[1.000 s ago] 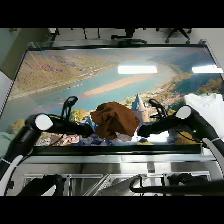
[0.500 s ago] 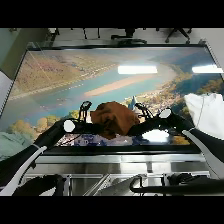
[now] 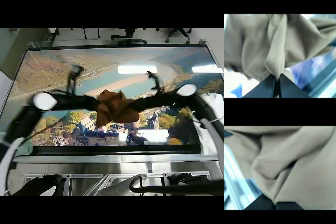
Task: Fold the shirts.
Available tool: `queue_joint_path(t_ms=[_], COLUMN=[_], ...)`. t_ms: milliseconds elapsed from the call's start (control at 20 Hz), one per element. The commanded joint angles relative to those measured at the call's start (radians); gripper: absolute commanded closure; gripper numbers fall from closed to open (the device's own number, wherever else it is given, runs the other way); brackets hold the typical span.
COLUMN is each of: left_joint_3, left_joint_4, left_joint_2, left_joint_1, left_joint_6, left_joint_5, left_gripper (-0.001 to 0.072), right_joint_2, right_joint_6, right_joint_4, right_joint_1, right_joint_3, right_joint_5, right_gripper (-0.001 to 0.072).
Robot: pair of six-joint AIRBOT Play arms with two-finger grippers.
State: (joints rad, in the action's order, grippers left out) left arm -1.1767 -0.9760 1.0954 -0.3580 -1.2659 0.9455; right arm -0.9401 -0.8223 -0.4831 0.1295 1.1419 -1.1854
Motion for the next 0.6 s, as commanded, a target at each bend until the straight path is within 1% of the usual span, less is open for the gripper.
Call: queue_joint_path(t_ms=[0,200,300,450,550], left_joint_3=[-0.253,-0.529,-0.629,-0.747,-0.815], left_joint_4=[0.0,0.001,0.002,0.002,0.003], left_joint_2=[-0.169,-0.263,-0.282,-0.254,-0.188], left_joint_1=[0.103,0.169,0.178,0.178,0.178], left_joint_6=[0.007,0.005,0.005,0.005,-0.01], left_joint_5=[0.129,0.175,0.201,0.257,0.343], left_gripper=[0.0698,0.0698,0.0698,0.0698,0.0697], right_joint_2=[0.125,0.199,0.212,0.217,0.195], right_joint_6=[-0.024,-0.056,-0.072,-0.072,-0.076], right_joint_4=[0.059,0.059,0.06,0.059,0.06], right_joint_1=[-0.111,-0.169,-0.17,-0.17,-0.17], right_joint_3=[0.295,0.603,0.706,0.77,0.769], right_joint_5=[-0.079,-0.07,-0.061,-0.051,-0.076], right_gripper=[0.0692,0.0692,0.0692,0.0692,0.0691])
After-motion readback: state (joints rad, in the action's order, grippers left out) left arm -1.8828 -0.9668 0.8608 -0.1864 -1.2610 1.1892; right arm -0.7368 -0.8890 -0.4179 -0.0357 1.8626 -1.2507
